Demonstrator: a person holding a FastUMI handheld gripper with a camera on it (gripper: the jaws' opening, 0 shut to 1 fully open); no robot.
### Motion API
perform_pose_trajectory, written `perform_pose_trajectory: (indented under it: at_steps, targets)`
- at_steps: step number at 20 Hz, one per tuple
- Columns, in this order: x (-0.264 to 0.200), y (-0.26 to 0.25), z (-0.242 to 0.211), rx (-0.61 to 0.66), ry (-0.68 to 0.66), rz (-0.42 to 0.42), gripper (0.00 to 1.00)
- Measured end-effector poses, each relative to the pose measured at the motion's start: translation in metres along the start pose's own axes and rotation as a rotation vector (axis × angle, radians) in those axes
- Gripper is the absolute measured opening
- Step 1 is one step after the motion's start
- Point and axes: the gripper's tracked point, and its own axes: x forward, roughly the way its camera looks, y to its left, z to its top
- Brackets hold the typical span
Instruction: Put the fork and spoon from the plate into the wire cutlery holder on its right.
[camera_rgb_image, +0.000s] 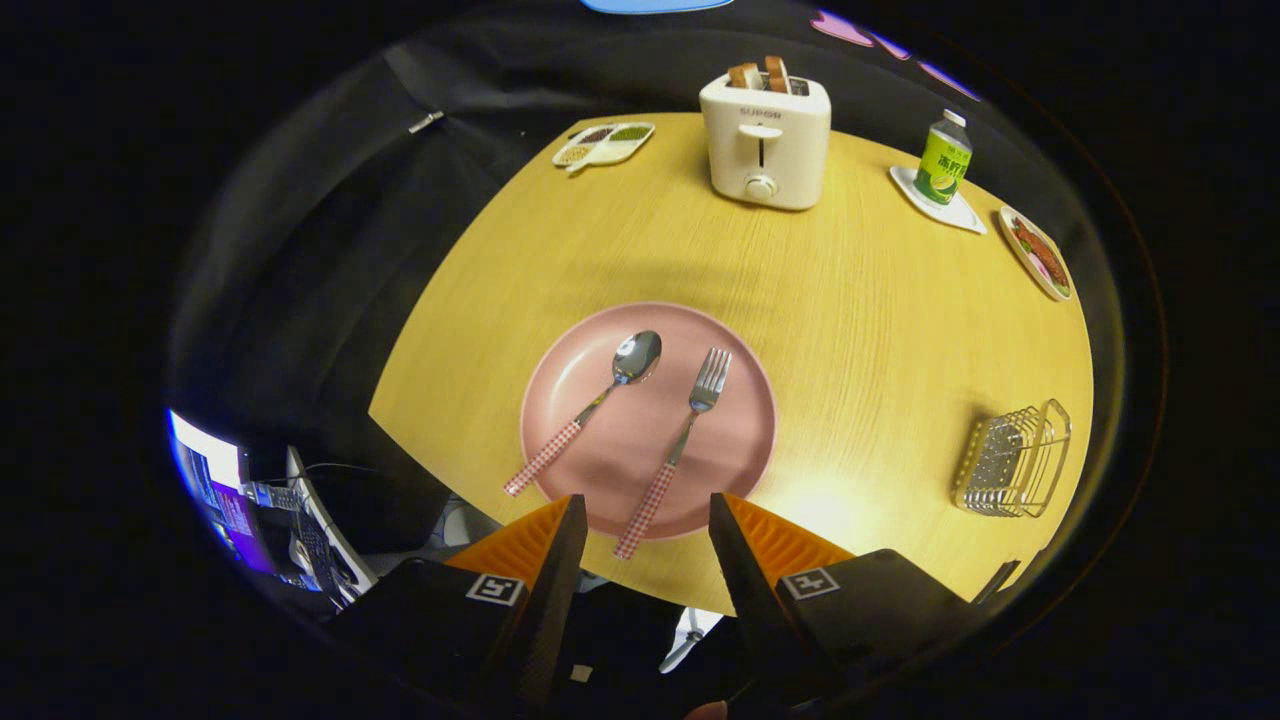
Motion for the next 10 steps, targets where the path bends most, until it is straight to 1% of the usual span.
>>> perform_pose_trajectory:
  at_steps: [2,5,7,8,9,10]
  targets:
    - [0.022,-0.002,-0.01,0.043,0.063,-0.01,0.73]
    - [0.049,-0.003,-0.021,0.115,0.128,-0.024,0.71]
    - [0.062,-0.004,-0.023,0.151,0.156,-0.031,0.61]
    - [0.067,-0.004,-0.022,0.168,0.168,-0.036,0.58]
    - [0.07,-0.003,-0.022,0.184,0.184,-0.045,0.52]
    - [0.075,-0.004,-0.025,0.207,0.204,-0.052,0.49]
